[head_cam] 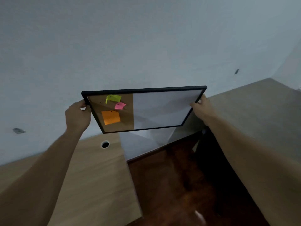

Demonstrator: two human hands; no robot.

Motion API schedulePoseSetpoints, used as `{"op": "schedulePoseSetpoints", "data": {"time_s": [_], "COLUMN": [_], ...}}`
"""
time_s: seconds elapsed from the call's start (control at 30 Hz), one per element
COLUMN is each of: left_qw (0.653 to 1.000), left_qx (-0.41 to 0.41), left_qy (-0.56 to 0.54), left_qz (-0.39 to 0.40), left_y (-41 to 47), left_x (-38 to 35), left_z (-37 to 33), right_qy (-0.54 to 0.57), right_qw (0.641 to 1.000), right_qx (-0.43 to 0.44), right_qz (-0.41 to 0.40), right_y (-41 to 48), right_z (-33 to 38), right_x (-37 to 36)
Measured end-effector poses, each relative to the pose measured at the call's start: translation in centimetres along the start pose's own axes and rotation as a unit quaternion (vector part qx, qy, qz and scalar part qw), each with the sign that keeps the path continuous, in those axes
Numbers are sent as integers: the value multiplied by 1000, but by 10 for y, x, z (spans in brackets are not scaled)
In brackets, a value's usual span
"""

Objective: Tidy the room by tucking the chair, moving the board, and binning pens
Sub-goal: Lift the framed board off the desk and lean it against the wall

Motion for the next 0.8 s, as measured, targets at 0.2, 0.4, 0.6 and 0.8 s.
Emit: {"op": "schedulePoseSetpoints", "data": {"time_s": [0.2, 0.4, 0.6, 0.8], "left_qw": [999, 999, 996, 986], "left_qx": [9, 6, 26, 69], "left_qy": [-29, -30, -69, -105], "left_qz": [7, 14, 53, 109], "left_y": [-17, -10, 19, 67], "left_x": [-50, -92, -151, -235], "left_z": [-65, -109, -129, -149], "right_qy": [7, 54, 57, 30], "right_qw": [1000, 997, 997, 993], "right_qx": [10, 39, -9, -56], "right_qz": [-19, -34, -56, -96], "right_y": [28, 64, 132, 219], "right_z": [-24, -37, -88, -134], "right_x": [75, 113, 128, 138]}}
Point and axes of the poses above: each hand's wrist, its own y-axis towards the middle knuckle, its own x-axis out of the back of the hand, z = x × y, the point moved 3 cm from there along y, towards the middle knuckle, and after that the axes turned 5 degrees about x, right-handed, at the moved point
